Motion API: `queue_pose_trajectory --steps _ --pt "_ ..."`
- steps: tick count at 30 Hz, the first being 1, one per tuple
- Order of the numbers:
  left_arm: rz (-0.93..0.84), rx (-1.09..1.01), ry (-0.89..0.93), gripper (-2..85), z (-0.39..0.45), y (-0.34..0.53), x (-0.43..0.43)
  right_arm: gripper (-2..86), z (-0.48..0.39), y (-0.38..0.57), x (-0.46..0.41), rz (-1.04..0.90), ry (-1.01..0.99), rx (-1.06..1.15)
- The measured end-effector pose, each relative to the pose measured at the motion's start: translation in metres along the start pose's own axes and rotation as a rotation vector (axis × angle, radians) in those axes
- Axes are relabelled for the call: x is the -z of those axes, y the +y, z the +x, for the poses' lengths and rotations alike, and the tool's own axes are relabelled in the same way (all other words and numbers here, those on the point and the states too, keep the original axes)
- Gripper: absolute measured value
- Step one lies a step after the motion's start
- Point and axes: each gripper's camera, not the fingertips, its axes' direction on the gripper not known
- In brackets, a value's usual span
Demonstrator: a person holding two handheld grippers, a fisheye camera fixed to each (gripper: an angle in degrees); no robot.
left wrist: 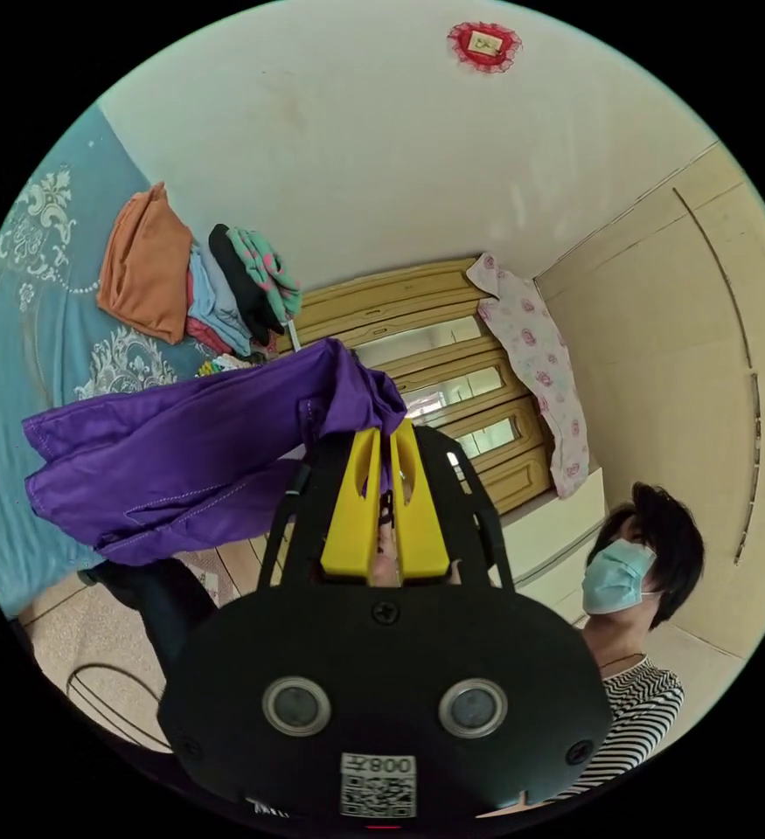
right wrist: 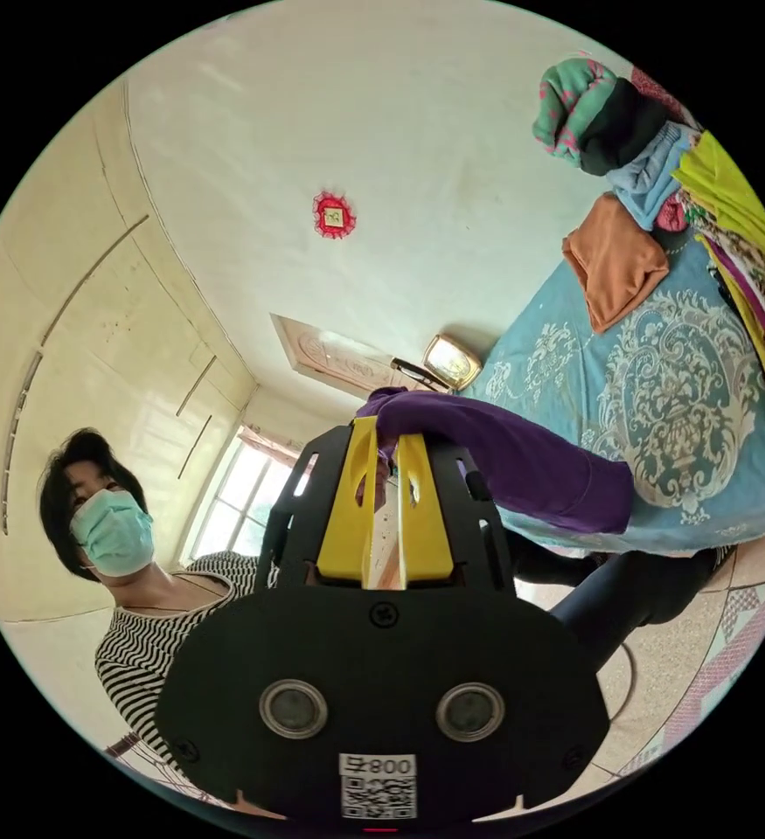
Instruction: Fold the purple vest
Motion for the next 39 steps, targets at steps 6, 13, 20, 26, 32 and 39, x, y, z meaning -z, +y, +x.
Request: queue_pose_trajectory --steps 6,13,20,26,32,39 --pt "0.001 -0.005 0.057 2.3 -0.018 -0.093 -0.064 0.8 0.024 -0.089 0.046 0.030 0.068 0.060" --pt "0.032 -0.001 0.099 2.3 -0.044 -0.181 -0.105 0.8 0.055 -0.179 0.068 0.028 0.128 0.092" --pt "0.043 0.032 0.105 2.3 -0.082 -0.239 -0.110 1.0 0.096 -0.228 0.051 -0.042 0.127 0.088" --pt "0.112 0.026 0.009 2.2 -0.109 -0.340 -0.117 1.2 0.138 -0.327 0.010 -0.080 0.146 0.068" --pt "0.181 -0.222 -0.035 2.3 -0.071 -0.457 -0.136 1.6 0.128 -0.478 -0.041 -0.087 0.126 0.173" --pt "0.151 -0.379 -0.105 2.3 -0.096 -0.507 -0.161 2.1 0.113 -0.563 -0.077 -0.111 0.213 0.327"
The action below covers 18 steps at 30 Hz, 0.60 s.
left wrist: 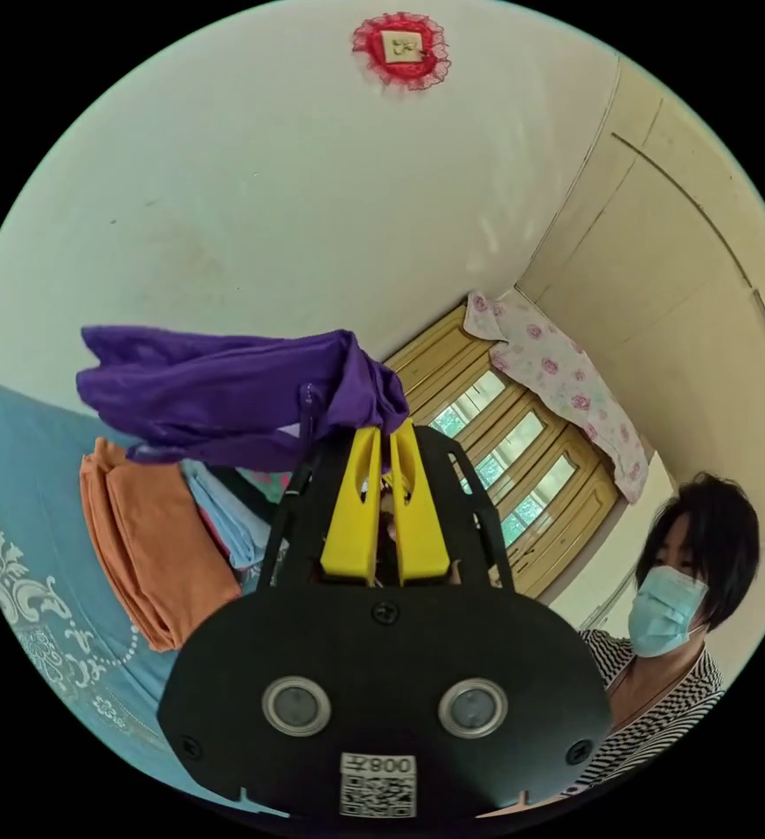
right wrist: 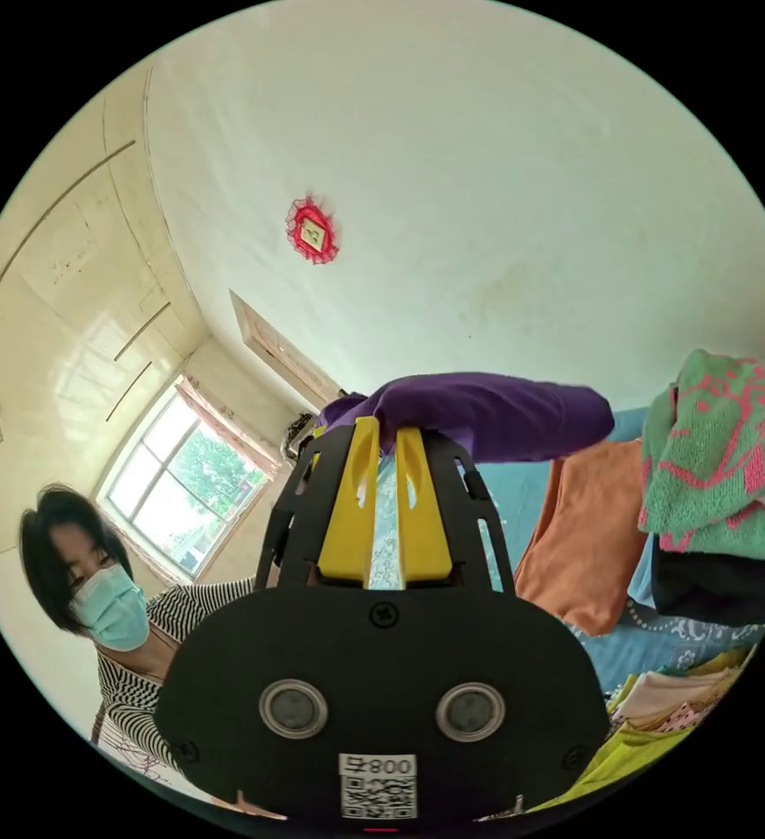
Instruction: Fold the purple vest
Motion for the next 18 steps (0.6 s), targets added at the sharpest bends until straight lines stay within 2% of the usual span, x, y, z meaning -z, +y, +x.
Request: queue_pose_trajectory --steps 3,8,11,18 --pt "-0.077 0.135 -0.031 2.1 -0.074 0.038 -0.017 2.3 0.054 0.022 -0.022 -0.060 0.104 -0.092" --pt "-0.185 0.568 -0.179 2.1 -0.225 0.137 -0.043 2.6 0.183 0.109 -0.072 -0.221 0.369 -0.374" --pt "-0.178 0.612 -0.140 2.0 -0.256 0.163 -0.052 2.8 0.219 0.148 -0.087 -0.227 0.397 -0.457" --pt "-0.302 0.560 -0.170 3.2 -0.268 0.175 -0.075 2.8 0.214 0.166 -0.100 -0.211 0.451 -0.446"
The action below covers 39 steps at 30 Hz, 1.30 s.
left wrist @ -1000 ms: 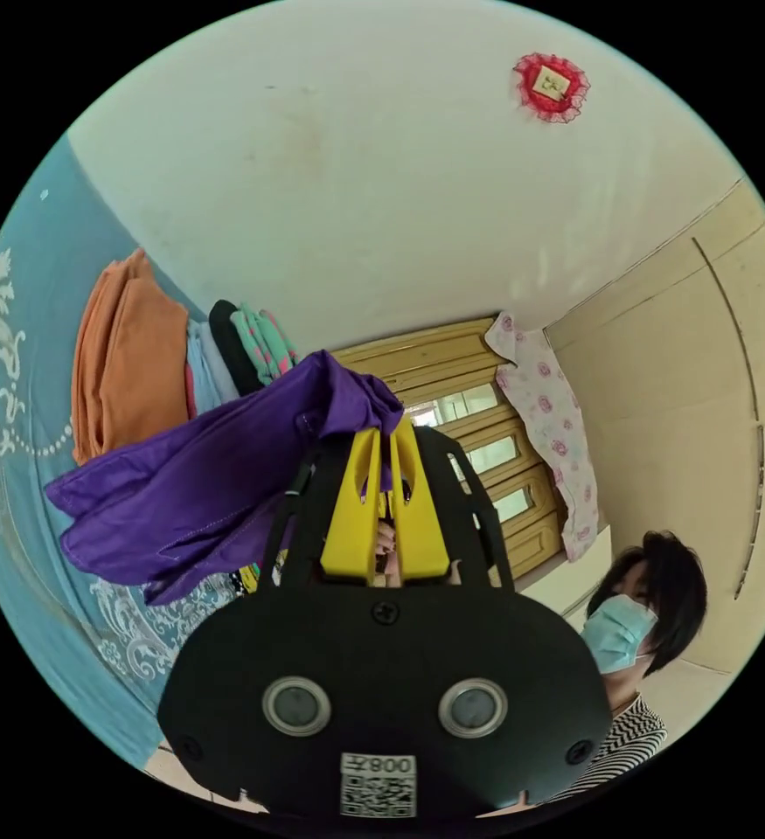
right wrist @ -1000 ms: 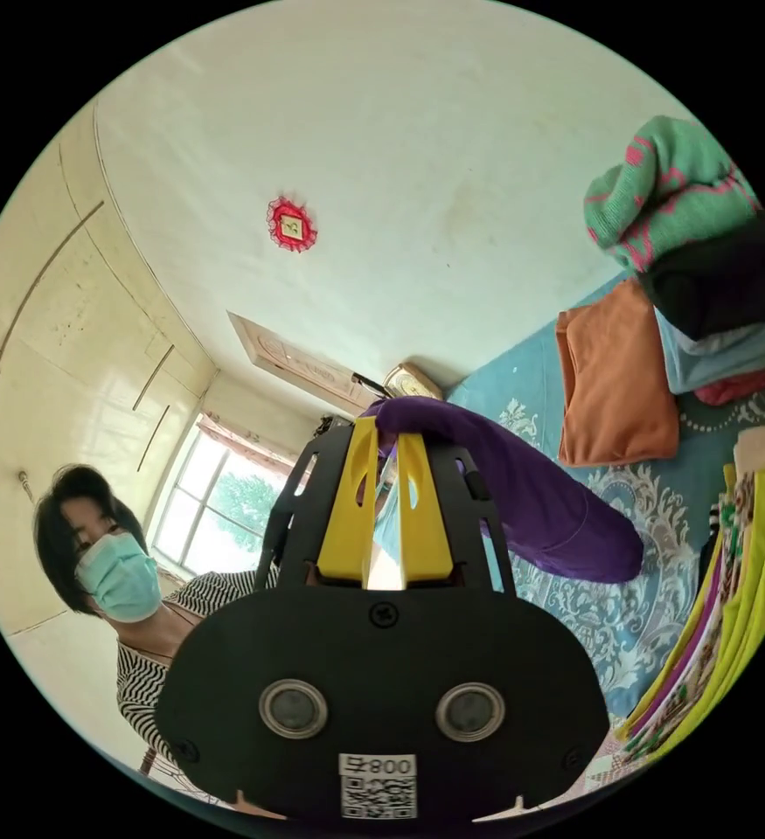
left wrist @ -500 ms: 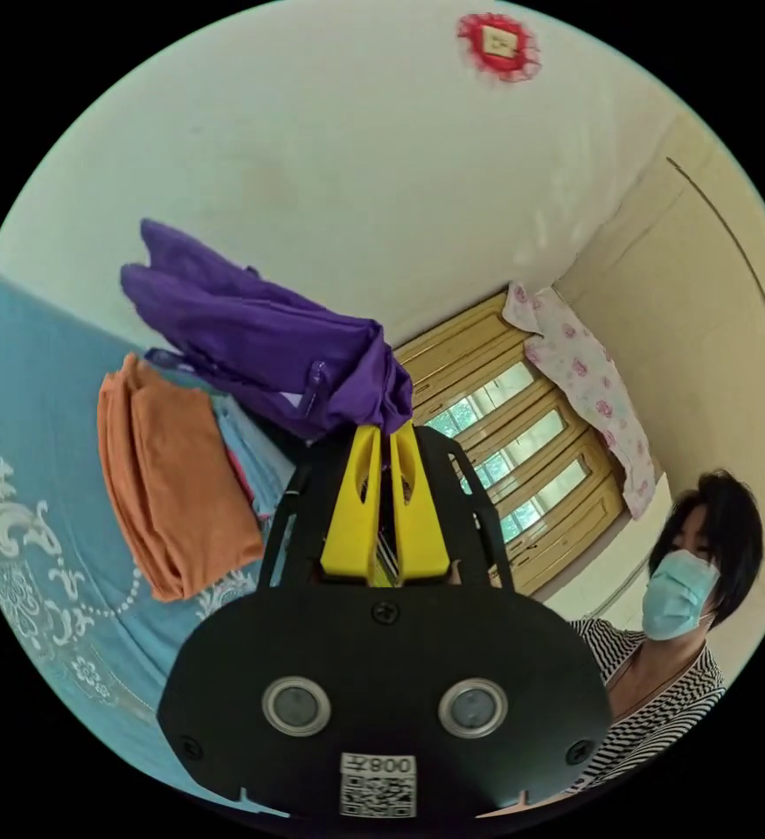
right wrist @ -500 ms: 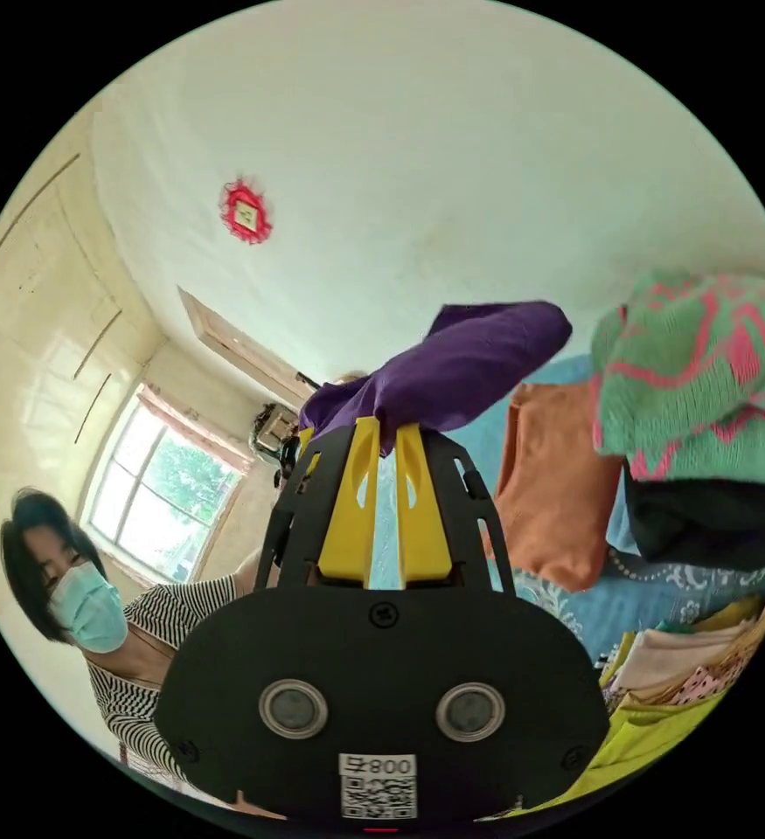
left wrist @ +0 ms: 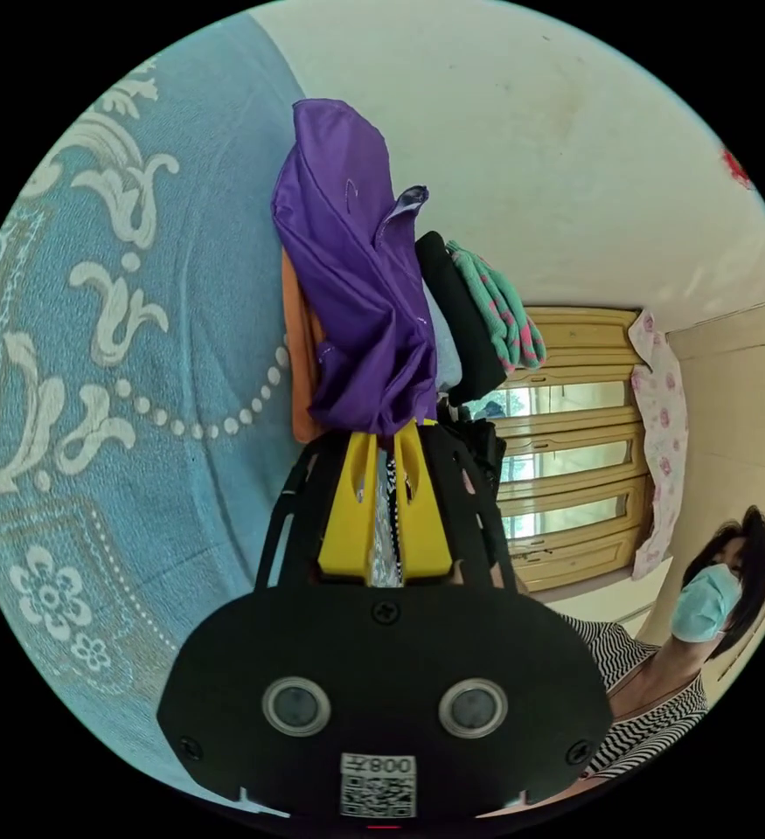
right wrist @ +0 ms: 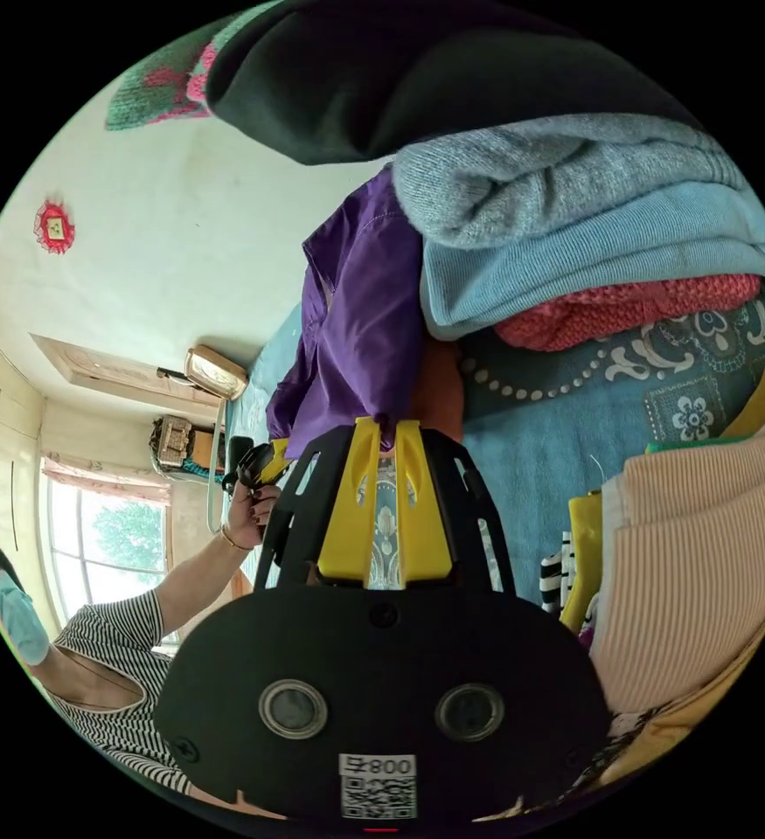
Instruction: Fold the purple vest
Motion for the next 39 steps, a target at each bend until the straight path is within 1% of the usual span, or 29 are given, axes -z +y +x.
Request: queue_pose_trajectory --steps 3,6,10,12,15,16,17,18,19,20,22,24,27,28,29,30,32,36,38,39 --pt "-0.023 0.029 -0.021 2.9 -0.009 0.010 -0.005 2.5 -0.008 0.005 -0.003 0.010 0.003 -0.020" --pt "-0.009 0.049 -0.028 1.9 -0.013 0.027 -0.004 1.8 -0.031 0.013 0.000 0.025 0.054 -0.013" --pt "0.049 -0.010 -0.044 0.6 -0.001 0.045 0.001 0.5 -0.094 0.047 0.018 0.114 0.295 0.084" --pt "0.054 -0.061 -0.068 0.4 0.009 0.041 -0.004 0.3 -0.127 0.056 0.021 0.161 0.345 0.166" --pt "0.038 -0.142 -0.150 0.2 0.027 0.027 -0.024 0.1 -0.182 0.048 0.006 0.158 0.467 0.297" --pt "0.025 -0.170 -0.187 0.2 0.031 0.021 -0.035 0.1 -0.201 0.042 -0.006 0.150 0.560 0.336" --pt "-0.005 -0.191 -0.272 0.1 0.034 0.016 -0.047 0.1 -0.215 0.035 -0.021 0.137 0.658 0.366" --pt "-0.020 -0.201 -0.340 0.1 0.035 0.015 -0.053 0.1 -0.219 0.031 -0.030 0.122 0.703 0.375" --pt "-0.068 -0.216 -0.469 0.1 0.033 0.013 -0.067 0.1 -0.222 0.024 -0.049 0.066 0.782 0.384" --pt "-0.116 -0.209 -0.518 0.1 0.029 0.013 -0.078 0.1 -0.218 0.019 -0.066 0.006 0.831 0.380" --pt "-0.128 -0.219 -0.530 0.1 0.027 0.018 -0.086 0.1 -0.211 0.019 -0.080 -0.034 0.855 0.357" --pt "-0.117 -0.213 -0.529 0.1 0.029 0.024 -0.087 0.1 -0.211 0.024 -0.076 0.001 0.837 0.347" --pt "-0.088 -0.303 -0.571 0.0 0.042 0.038 -0.088 0.1 -0.227 0.032 -0.067 -0.001 0.865 0.366" --pt "-0.109 -0.320 -0.631 0.1 0.042 0.041 -0.093 0.1 -0.233 0.038 -0.061 0.033 0.869 0.370" --pt "-0.176 -0.303 -0.652 0.1 0.037 0.041 -0.100 0.1 -0.232 0.041 -0.062 0.030 0.867 0.370" --pt "-0.195 -0.286 -0.646 0.1 0.035 0.041 -0.102 0.1 -0.230 0.042 -0.064 0.013 0.870 0.364" --pt "-0.147 -0.257 -0.612 0.1 0.040 0.050 -0.095 0.1 -0.233 0.047 -0.055 0.008 0.861 0.316" --pt "-0.105 -0.337 -0.488 0.2 0.060 0.092 -0.071 0.2 -0.254 0.078 -0.012 0.075 0.801 0.283" --pt "-0.138 -0.356 -0.401 0.5 0.058 0.140 -0.054 0.2 -0.262 0.130 0.024 0.153 0.695 0.282" --pt "-0.161 -0.352 -0.377 0.6 0.055 0.153 -0.051 0.3 -0.263 0.146 0.033 0.163 0.658 0.291"
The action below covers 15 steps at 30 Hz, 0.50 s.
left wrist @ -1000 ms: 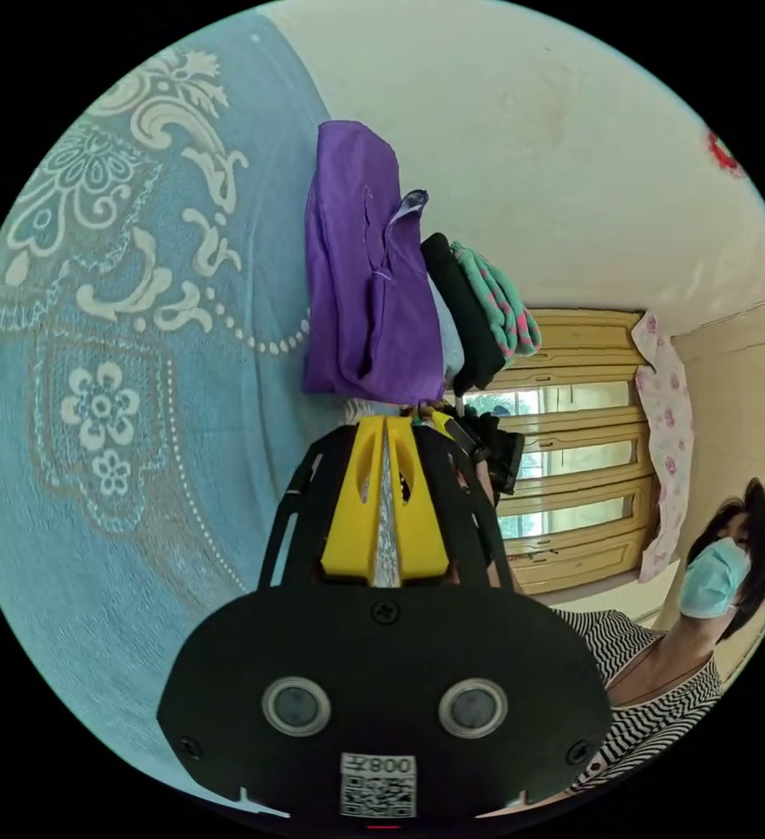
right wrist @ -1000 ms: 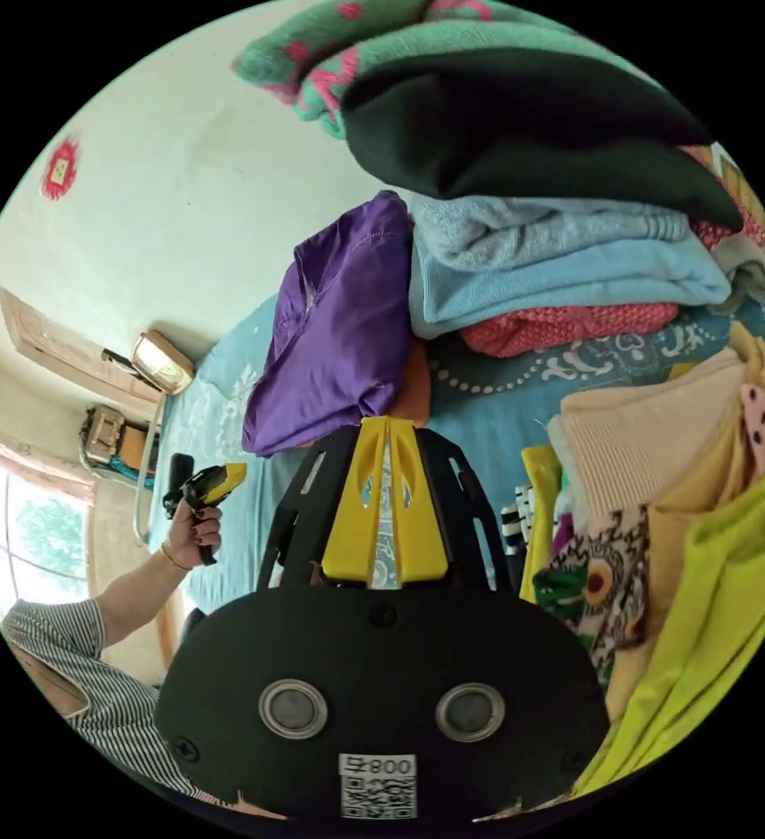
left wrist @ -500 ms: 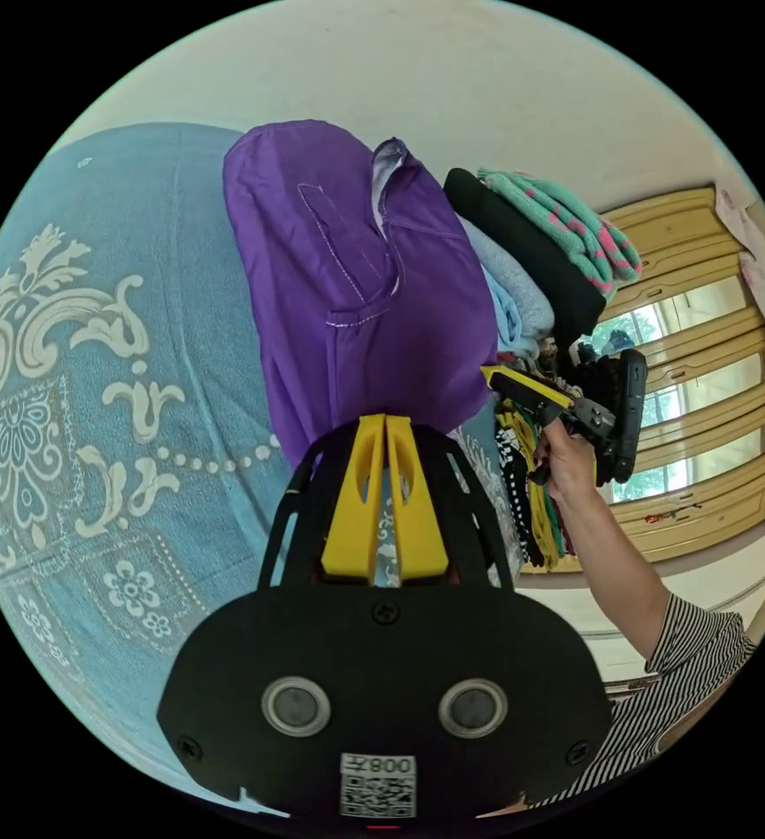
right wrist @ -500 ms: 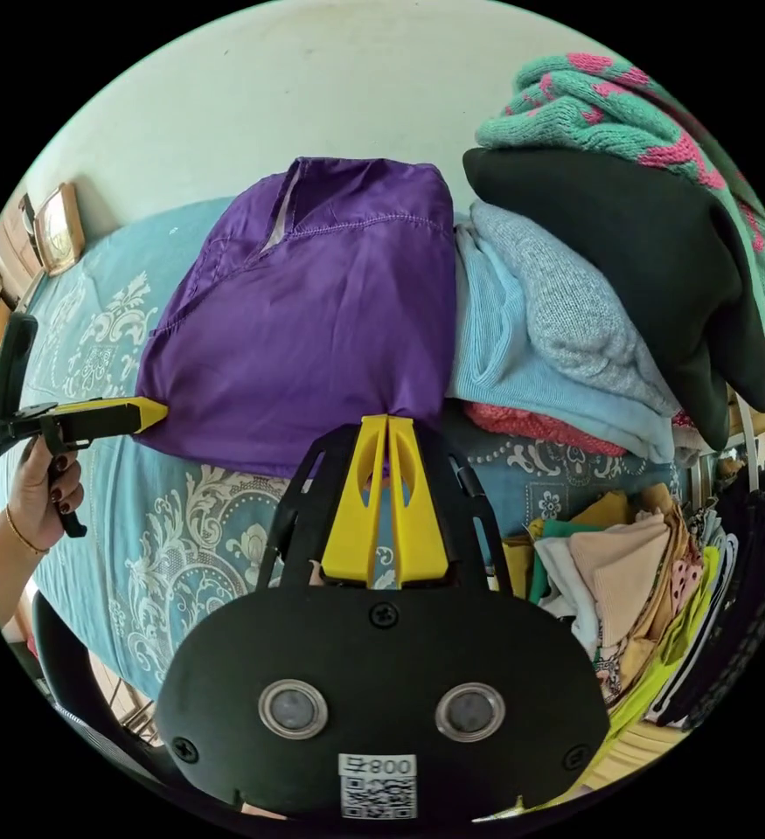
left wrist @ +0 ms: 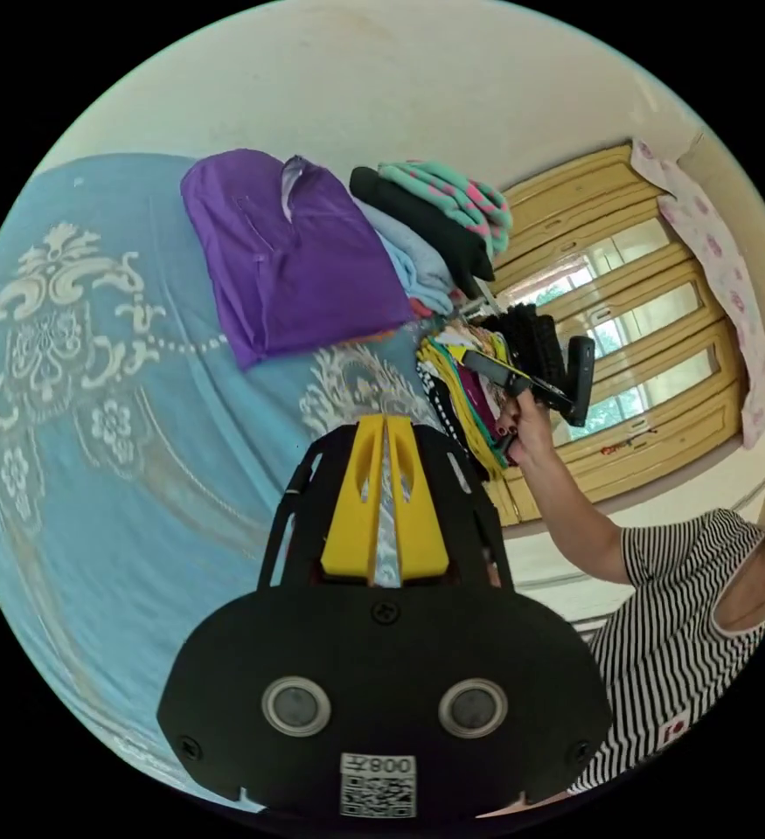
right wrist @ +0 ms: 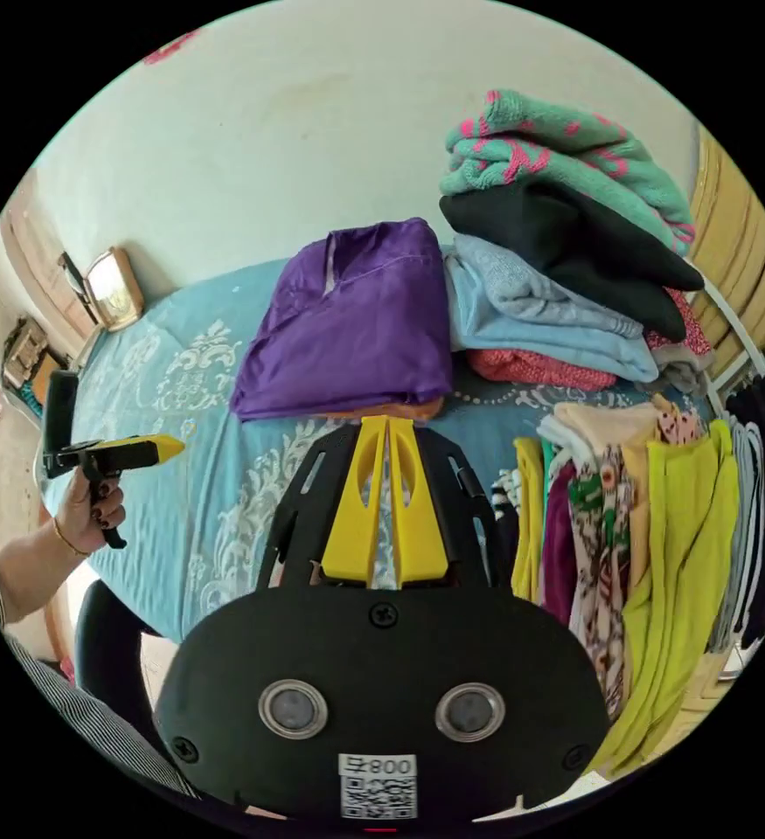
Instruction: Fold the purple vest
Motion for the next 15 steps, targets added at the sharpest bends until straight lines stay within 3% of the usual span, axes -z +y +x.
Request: queue_pose_trajectory --steps 3,8,15 --pt "-0.142 0.057 0.112 1.0 0.003 0.077 -0.003 0.5 0.005 0.073 0.052 0.025 -0.077 0.005" --pt "-0.196 0.241 0.280 0.6 0.015 0.184 -0.002 3.0 0.057 0.155 0.147 0.086 0.090 -0.090" --pt "-0.204 0.186 0.394 0.3 0.052 0.207 -0.011 7.4 0.151 0.158 0.203 0.141 0.183 -0.253"
